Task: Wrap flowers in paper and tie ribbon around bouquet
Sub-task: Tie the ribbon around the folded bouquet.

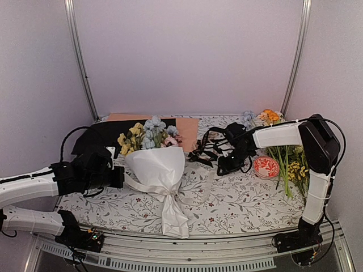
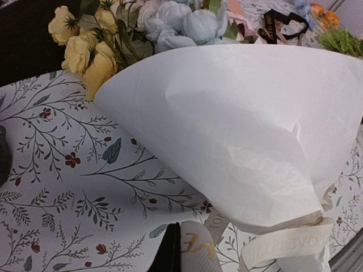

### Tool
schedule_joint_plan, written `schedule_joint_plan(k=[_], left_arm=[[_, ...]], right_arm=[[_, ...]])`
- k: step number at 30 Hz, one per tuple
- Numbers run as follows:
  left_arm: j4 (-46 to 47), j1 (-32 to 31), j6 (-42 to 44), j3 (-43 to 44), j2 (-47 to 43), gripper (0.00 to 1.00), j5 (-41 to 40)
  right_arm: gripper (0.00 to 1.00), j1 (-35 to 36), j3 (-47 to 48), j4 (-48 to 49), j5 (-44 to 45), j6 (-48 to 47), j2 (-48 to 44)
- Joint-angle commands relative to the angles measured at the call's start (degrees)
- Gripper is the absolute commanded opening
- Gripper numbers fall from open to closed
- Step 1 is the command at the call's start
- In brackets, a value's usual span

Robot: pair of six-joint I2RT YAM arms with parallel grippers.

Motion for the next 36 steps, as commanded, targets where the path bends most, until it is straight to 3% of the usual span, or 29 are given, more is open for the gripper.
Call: schedule_joint_plan(k=[1, 7, 9, 12, 17, 25, 28, 33, 36], left_arm=[[-0.9, 1.3, 0.9, 1.3, -0.9, 0.00, -0.6], [-2.3, 5.3, 0.4, 1.0, -3.2, 0.00, 0.4], [-1.4, 5.6, -0.9, -0.4, -4.3, 0.00, 2.2], [-1.3, 5.6, -2.9, -1.1, -5.2, 0.00, 4.2], [-0.8, 4.1, -1.3, 3.4, -4.9, 0.00, 6.8], [3.9, 2.6, -0.8, 4.0, -1.5, 0.00, 6.7], [0.7, 8.1, -3.9, 1.5, -6.0, 0.00, 3.9], [-10.5, 15.5, -12.0, -6.2, -20.4, 0.00, 3.1], [-12.5, 15.5, -19.8, -10.1, -26.5, 0.00, 3.4]], right_arm=[[0.01, 0.0, 1.3, -0.3, 3.3, -0.1, 0.1], [0.00, -5.2, 1.3, 3.7, 5.8, 2.6, -10.9], [0.00, -5.4, -0.1, 7.3, 1.7, 2.1, -13.9], [0.00, -1.3, 0.0, 11.2, -7.5, -0.1, -16.3], [0.00, 10.7, 6.4, 13.0, -5.2, -6.1, -19.8], [0.00, 11.2, 11.0, 14.5, -4.6, -5.5, -18.3], [0.00, 2.5, 8.0, 13.7, -5.1, -1.6, -18.7], [0.00, -19.3, -8.1, 10.0, -2.3, 5.5, -20.7], [0.00, -24.2, -14.5, 8.6, -0.1, 5.9, -24.5]])
